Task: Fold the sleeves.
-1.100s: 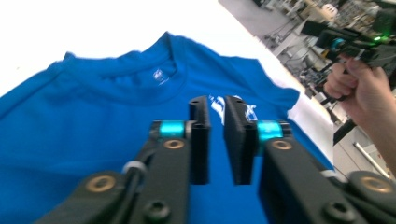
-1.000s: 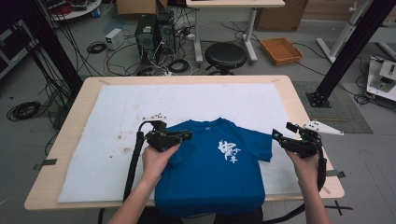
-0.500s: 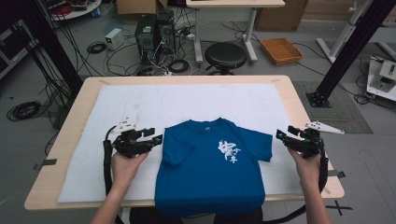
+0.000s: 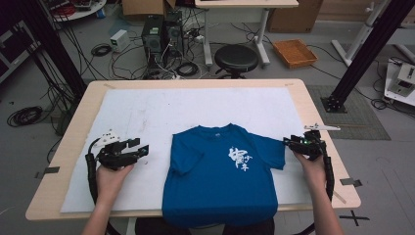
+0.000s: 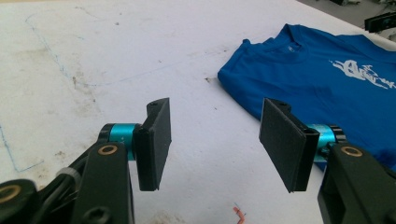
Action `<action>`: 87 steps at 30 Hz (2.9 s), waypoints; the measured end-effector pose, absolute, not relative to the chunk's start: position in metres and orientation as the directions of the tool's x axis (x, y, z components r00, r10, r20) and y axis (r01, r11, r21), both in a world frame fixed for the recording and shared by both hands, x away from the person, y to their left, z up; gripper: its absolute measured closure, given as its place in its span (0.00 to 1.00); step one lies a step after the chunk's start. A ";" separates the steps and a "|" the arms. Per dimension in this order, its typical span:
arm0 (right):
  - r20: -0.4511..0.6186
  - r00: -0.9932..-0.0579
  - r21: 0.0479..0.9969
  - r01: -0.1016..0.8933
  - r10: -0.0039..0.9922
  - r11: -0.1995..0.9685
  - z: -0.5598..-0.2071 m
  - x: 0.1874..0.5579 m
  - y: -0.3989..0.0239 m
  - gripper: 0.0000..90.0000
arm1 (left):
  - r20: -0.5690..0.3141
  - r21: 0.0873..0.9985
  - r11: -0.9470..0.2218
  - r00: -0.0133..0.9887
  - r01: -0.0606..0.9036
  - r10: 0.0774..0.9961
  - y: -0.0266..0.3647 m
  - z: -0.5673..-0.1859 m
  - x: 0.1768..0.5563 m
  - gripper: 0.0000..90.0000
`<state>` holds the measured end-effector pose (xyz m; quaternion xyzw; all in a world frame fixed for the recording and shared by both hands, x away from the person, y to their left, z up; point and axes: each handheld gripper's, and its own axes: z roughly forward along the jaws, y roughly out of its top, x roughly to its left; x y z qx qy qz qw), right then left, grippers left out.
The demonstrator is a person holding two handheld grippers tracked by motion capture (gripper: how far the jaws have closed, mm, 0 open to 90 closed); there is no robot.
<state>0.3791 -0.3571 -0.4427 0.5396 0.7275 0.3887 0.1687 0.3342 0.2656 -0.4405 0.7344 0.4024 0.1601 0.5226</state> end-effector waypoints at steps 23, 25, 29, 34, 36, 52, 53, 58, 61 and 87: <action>0.132 -0.430 0.781 0.599 0.893 0.173 -0.431 0.368 -0.344 0.99 | -0.188 0.896 -0.141 0.649 0.421 0.737 0.260 -0.443 0.338 0.49; 0.150 -0.442 0.794 0.586 0.884 0.159 -0.420 0.361 -0.338 0.99 | -0.187 0.897 -0.142 0.649 0.419 0.738 0.260 -0.443 0.338 0.49; 0.126 -0.488 0.819 0.542 0.863 0.187 -0.395 0.348 -0.314 0.99 | -0.192 0.899 -0.133 0.650 0.416 0.736 0.259 -0.443 0.340 0.49; 0.089 -0.536 0.823 0.515 0.840 0.241 -0.373 0.336 -0.271 0.99 | -0.193 0.903 -0.130 0.657 0.410 0.728 0.257 -0.440 0.340 0.49; 0.086 -0.542 0.821 0.514 0.836 0.249 -0.372 0.335 -0.266 0.99 | -0.193 0.903 -0.131 0.659 0.409 0.727 0.256 -0.440 0.340 0.49; 0.042 -0.608 0.807 0.489 0.793 0.332 -0.386 0.347 -0.181 0.90 | -0.197 0.904 -0.132 0.669 0.407 0.717 0.251 -0.440 0.341 0.49; 0.045 -0.613 0.811 0.484 0.789 0.330 -0.386 0.347 -0.181 0.87 | -0.197 0.904 -0.133 0.673 0.406 0.713 0.250 -0.439 0.340 0.49; 0.062 -0.623 0.846 0.447 0.780 0.291 -0.383 0.344 -0.204 0.73 | -0.197 0.904 -0.143 0.689 0.403 0.698 0.244 -0.436 0.341 0.49; 0.084 -0.611 0.869 0.432 0.787 0.242 -0.381 0.342 -0.227 0.65 | -0.195 0.904 -0.147 0.695 0.401 0.692 0.239 -0.433 0.341 0.48; 0.173 -0.499 0.900 0.431 0.849 0.070 -0.391 0.345 -0.320 0.32 | -0.102 0.927 -0.192 0.708 0.323 0.699 0.207 -0.415 0.334 0.38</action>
